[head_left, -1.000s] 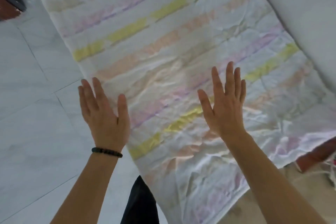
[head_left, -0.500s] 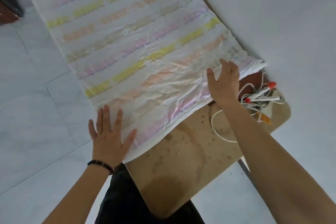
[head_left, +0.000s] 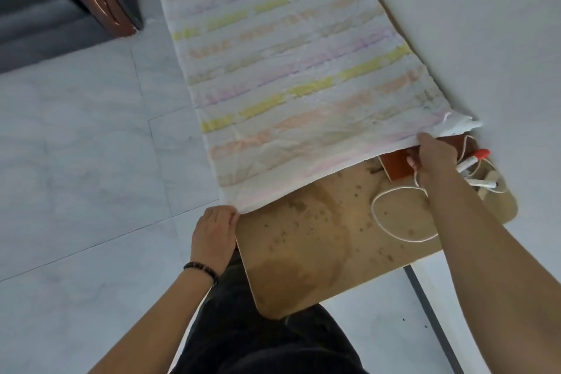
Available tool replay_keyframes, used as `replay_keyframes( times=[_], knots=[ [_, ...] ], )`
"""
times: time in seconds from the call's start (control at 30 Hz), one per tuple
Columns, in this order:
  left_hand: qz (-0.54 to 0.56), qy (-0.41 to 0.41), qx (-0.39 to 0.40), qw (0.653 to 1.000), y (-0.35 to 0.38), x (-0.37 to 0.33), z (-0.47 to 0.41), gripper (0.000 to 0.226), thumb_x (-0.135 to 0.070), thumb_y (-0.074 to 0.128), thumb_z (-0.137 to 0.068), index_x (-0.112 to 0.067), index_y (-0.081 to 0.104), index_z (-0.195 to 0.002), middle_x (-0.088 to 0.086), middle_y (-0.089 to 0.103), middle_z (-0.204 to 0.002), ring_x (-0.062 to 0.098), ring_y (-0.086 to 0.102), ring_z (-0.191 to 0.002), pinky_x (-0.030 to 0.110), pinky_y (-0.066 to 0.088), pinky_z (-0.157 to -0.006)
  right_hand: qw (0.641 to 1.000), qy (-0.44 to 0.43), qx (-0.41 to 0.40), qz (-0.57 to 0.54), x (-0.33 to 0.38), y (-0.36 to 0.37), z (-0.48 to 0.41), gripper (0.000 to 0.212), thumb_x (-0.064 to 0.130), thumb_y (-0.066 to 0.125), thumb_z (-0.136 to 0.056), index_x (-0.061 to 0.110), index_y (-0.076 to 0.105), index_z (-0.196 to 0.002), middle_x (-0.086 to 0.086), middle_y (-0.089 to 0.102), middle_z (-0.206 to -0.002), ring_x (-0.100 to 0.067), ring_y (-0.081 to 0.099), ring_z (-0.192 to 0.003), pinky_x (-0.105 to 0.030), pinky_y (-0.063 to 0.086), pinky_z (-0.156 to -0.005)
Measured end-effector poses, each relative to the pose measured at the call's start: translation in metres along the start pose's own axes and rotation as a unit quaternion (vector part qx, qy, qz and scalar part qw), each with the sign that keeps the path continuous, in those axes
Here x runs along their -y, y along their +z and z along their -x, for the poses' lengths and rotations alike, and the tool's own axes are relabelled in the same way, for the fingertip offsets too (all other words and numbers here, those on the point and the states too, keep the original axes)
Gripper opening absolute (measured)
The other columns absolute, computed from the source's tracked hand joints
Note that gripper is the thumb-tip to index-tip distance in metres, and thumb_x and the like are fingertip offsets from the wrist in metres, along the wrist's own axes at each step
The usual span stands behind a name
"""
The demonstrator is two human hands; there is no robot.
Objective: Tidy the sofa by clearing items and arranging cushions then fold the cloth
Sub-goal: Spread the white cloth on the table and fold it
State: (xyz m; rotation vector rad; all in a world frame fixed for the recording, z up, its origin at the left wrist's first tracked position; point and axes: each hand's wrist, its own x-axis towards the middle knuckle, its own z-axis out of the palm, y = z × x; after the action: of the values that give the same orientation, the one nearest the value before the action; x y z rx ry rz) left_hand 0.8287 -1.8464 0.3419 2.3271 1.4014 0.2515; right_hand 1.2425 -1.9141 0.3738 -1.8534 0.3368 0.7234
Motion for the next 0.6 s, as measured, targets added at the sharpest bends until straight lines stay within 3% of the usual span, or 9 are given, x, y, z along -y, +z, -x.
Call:
replay_keyframes(
  times=[0.07,0.17,0.27,0.4,0.53,0.6],
  knots=[
    [0.025,-0.043,-0.005,0.999,-0.016,0.0,-0.004,0.017,-0.013,0.046,-0.099,-0.007,0.058,-0.088,0.008,0.06,-0.081,0.024,0.051,-0.074,0.043,0.05,-0.068,0.992,0.035,0.047,-0.11,0.009,-0.001,0.005,0.005,0.01,0.06,-0.09,0.012,0.061,-0.095,-0.007,0.062,-0.095,-0.018,0.062,-0.081,-0.025,0.054,-0.059],
    [0.02,-0.021,-0.024,0.999,-0.044,0.002,-0.009,0.029,-0.035,0.042,-0.099,-0.011,0.051,-0.087,0.001,0.051,-0.076,0.02,0.045,-0.069,0.036,0.044,-0.061,0.973,0.067,0.117,-0.19,0.026,0.002,0.014,0.01,0.013,0.055,-0.092,0.011,0.058,-0.102,-0.006,0.063,-0.094,-0.017,0.063,-0.081,-0.023,0.054,-0.058],
    [-0.032,-0.01,0.008,0.999,-0.067,0.001,-0.017,0.039,-0.05,0.066,-0.084,-0.014,0.052,-0.092,-0.002,0.05,-0.074,0.019,0.048,-0.063,0.03,0.044,-0.055,0.98,0.0,0.075,-0.185,0.045,0.007,0.026,0.027,0.025,0.062,-0.092,0.015,0.06,-0.117,-0.003,0.068,-0.106,-0.019,0.068,-0.094,-0.031,0.059,-0.068],
    [-0.082,0.043,0.007,0.996,-0.073,0.001,-0.012,0.014,-0.004,0.064,-0.085,-0.014,0.055,-0.091,0.003,0.059,-0.077,0.022,0.053,-0.066,0.027,0.038,-0.054,0.991,-0.106,-0.044,-0.075,0.052,0.005,0.027,0.041,0.032,0.051,-0.096,0.016,0.056,-0.133,0.0,0.061,-0.114,-0.019,0.063,-0.099,-0.032,0.058,-0.074],
    [-0.115,0.021,0.141,0.983,-0.06,0.015,-0.002,0.036,0.005,0.052,-0.087,-0.019,0.056,-0.115,0.0,0.055,-0.105,0.015,0.046,-0.085,0.023,0.039,-0.068,0.994,-0.092,-0.039,0.037,0.032,-0.008,0.022,0.042,0.027,0.048,-0.097,0.019,0.053,-0.138,-0.003,0.057,-0.121,-0.026,0.063,-0.104,-0.036,0.061,-0.072],
    [-0.123,0.015,0.164,0.979,-0.059,0.021,-0.001,0.047,0.011,0.049,-0.084,-0.02,0.056,-0.119,0.0,0.05,-0.11,0.015,0.046,-0.092,0.021,0.038,-0.069,0.996,-0.061,-0.034,0.05,0.026,-0.011,0.024,0.04,0.022,0.047,-0.099,0.018,0.052,-0.138,-0.003,0.055,-0.116,-0.027,0.063,-0.102,-0.036,0.061,-0.072]
  ],
)
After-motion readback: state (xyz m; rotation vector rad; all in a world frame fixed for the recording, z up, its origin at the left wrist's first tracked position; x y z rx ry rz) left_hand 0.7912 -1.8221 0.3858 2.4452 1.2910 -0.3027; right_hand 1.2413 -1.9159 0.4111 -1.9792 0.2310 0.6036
